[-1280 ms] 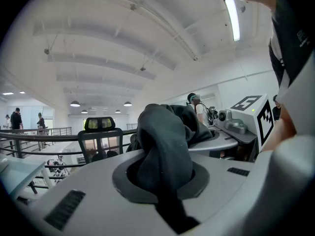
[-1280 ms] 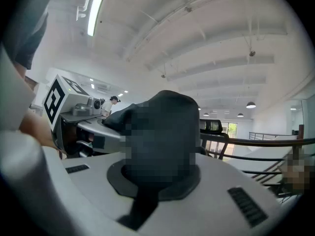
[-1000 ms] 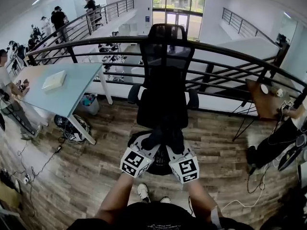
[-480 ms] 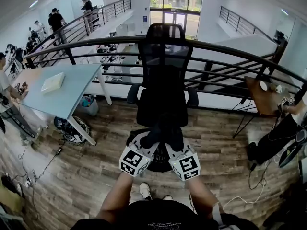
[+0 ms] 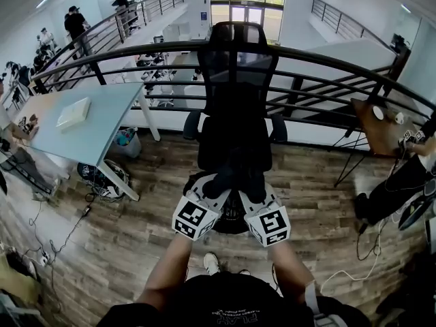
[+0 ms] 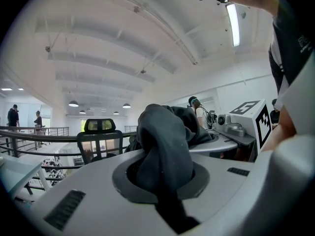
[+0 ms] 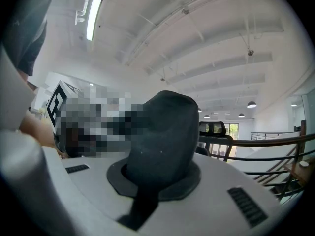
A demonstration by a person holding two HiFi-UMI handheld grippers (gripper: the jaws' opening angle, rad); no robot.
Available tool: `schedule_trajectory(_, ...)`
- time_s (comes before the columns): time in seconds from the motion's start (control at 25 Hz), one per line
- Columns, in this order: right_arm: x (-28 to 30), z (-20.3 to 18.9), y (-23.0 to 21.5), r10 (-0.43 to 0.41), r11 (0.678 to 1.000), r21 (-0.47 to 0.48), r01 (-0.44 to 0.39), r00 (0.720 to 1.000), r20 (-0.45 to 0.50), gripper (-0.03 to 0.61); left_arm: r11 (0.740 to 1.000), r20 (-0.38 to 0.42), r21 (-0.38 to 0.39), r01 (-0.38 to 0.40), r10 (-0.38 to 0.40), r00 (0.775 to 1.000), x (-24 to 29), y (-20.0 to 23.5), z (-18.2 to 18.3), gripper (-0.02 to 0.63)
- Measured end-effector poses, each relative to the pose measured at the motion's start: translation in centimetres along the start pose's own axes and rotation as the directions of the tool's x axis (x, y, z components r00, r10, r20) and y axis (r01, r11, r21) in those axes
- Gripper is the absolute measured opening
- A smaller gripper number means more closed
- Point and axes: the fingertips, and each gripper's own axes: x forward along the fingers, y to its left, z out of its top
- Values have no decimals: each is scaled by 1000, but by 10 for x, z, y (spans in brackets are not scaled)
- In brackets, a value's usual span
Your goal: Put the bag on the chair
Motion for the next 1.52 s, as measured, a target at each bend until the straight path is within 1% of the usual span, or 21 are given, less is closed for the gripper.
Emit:
schedule_trajectory(0.16, 20, -2, 3, 0, 1000, 6, 0, 1000, 4, 41, 1000, -7, 9, 9, -9, 1000, -1, 19, -5, 55)
schedule_trajectory(0.44, 48, -1, 2, -35, 999, 13, 35, 999, 0, 41, 999, 10, 11, 45, -45, 999, 2, 48, -7, 55)
schedule_trajectory(0.64, 75, 1, 3, -45, 999, 18, 45, 999, 7, 41, 998, 10, 38, 59, -60, 998, 3, 74, -9, 55)
schedule_trajectory(0.88, 102, -1, 5, -63, 998, 13, 63, 998, -9, 41, 997, 16, 24, 78, -79, 997, 4, 100, -15, 55)
schedule_trajectory(1.16, 123, 1, 1, -59, 998, 15, 59, 998, -11, 41, 997, 31, 6, 77, -77, 997, 9, 122, -14, 55)
schedule_trajectory(1.52, 156, 8, -11, -23, 1000, 6, 23, 1000, 9, 41, 999, 36, 8, 40, -41, 999, 21, 154, -10, 55)
